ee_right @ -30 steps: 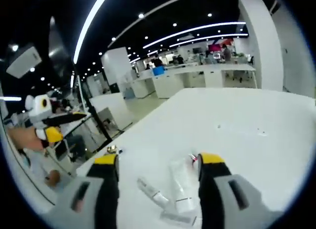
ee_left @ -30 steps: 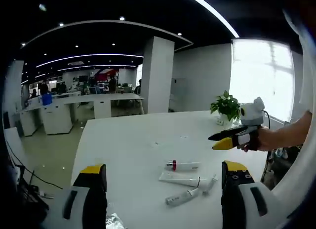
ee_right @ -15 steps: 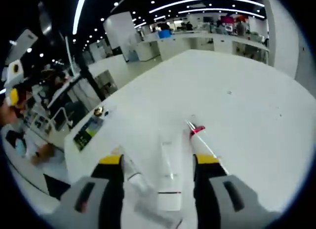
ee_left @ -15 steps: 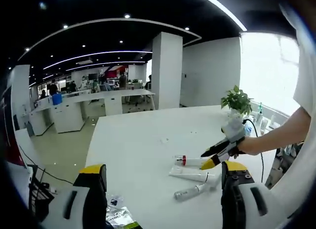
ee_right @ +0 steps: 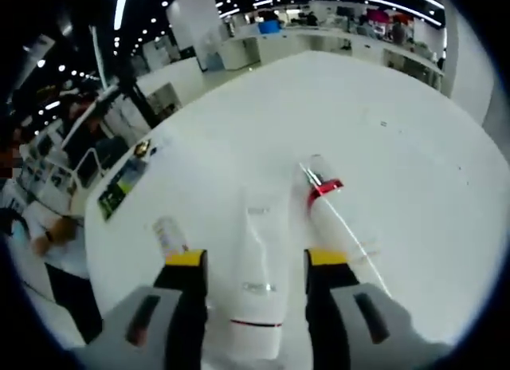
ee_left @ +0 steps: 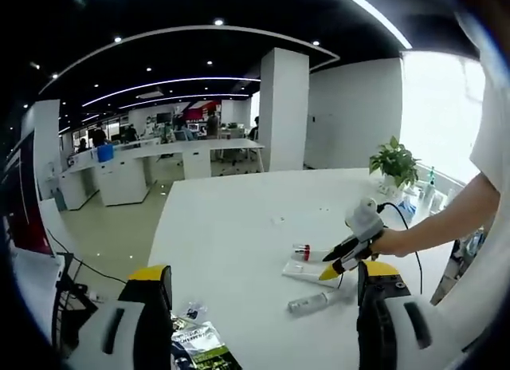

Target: Arrange the skincare products in the storage area until every visible bottle or jar stands upright without overlapping.

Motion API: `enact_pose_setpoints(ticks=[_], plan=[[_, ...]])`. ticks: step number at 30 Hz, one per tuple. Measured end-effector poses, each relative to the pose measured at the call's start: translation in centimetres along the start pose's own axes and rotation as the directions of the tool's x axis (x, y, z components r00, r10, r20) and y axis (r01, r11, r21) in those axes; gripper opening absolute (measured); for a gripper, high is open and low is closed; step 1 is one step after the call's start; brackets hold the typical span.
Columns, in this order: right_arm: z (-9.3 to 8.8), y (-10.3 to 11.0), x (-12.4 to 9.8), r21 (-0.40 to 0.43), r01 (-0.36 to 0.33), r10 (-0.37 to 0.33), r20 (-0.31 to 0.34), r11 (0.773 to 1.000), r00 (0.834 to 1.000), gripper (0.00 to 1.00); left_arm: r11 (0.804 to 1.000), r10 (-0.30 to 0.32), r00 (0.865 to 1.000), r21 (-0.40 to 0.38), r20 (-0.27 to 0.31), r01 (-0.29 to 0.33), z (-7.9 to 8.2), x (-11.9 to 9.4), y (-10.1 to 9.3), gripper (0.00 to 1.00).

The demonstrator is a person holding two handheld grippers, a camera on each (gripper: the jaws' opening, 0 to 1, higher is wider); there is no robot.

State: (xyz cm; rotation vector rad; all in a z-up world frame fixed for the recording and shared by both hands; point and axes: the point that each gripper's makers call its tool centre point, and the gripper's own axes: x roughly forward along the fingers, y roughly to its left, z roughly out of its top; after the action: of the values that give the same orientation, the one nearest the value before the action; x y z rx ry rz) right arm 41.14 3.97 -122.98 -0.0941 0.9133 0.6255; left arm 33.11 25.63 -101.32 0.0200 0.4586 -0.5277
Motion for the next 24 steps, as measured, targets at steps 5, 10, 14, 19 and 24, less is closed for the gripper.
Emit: enact_pose_setpoints(ticks=[5, 10, 14, 19, 24], plan=[[-1.0, 0.3, 0.8, -0.041, 0.006, -0.008, -0.045, 0.999, 0.999, 0.45, 1.000, 0.007, 1.000, 0.011, -0.005, -0.007, -0.2, -0.3, 0.0, 0.99], [-1.8, 0.5, 1.6, -0.090, 0.009, -0.017, -0.087, 0.996, 0.996, 0.43, 1.000, 0.026, 1.000, 0.006, 0.002, -0.026, -0.1, -0.8, 0.6, 0.99], [-2.6, 0.2, 2.2, -0.122, 0.018, -0.033, -0.118, 0.992, 0.993, 0.41, 0.999, 0.039, 0.999, 0.009, 0.006, -0.039, 0.1, -1.2, 1.0, 0.99], [-2.3, -0.5, 2.2, -0.172, 0.055, -0.077, -0.129, 0.984, 0.989, 0.34, 0.999, 0.048, 0.999, 0.012, 0.002, -0.048, 0.0, -1.5, 1.2, 0.99], [-2.5, -0.3, 2.4, -0.219, 0.064, -0.092, -0.120, 0.974, 0.988, 0.33, 0.999, 0.052, 0.999, 0.016, -0.002, -0.052, -0.2, -1.7, 1.5, 0.98]])
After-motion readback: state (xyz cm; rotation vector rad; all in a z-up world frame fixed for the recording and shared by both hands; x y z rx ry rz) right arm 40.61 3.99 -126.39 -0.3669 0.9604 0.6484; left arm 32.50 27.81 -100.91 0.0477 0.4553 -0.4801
